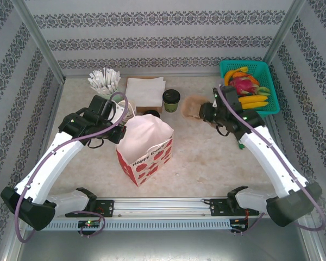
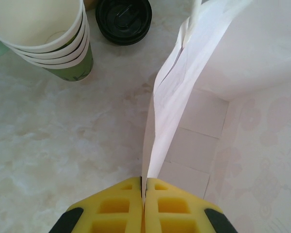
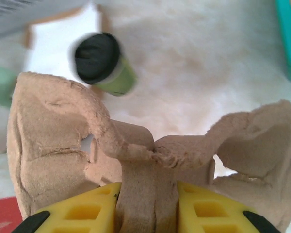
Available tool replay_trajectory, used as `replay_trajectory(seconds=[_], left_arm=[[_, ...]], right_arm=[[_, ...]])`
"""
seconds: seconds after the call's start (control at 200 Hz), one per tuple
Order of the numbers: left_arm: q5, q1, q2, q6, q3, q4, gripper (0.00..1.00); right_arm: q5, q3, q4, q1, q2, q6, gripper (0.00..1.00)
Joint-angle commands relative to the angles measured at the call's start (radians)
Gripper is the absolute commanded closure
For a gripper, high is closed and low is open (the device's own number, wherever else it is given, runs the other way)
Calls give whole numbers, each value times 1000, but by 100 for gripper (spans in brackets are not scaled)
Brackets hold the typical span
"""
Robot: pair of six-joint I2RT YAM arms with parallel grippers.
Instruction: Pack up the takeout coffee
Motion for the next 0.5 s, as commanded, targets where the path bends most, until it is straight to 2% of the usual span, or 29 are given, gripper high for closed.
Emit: replay_trajectory(seconds=[0.0,0.21,0.355,0.495], left_arm=[[51,15,10,42,3,10,100],[123,18,9,93,-13,69,100],[152,18,21,148,-11,79,100],[144,18,26,192,-7,80,100]], right_arm=[[-210,98,-22,-1,-20,-104,70],[-558,281,27,27,59,-68,71],[-708,389,26,94,140,-56,71],[-792,450,20,152,198,-40,70]])
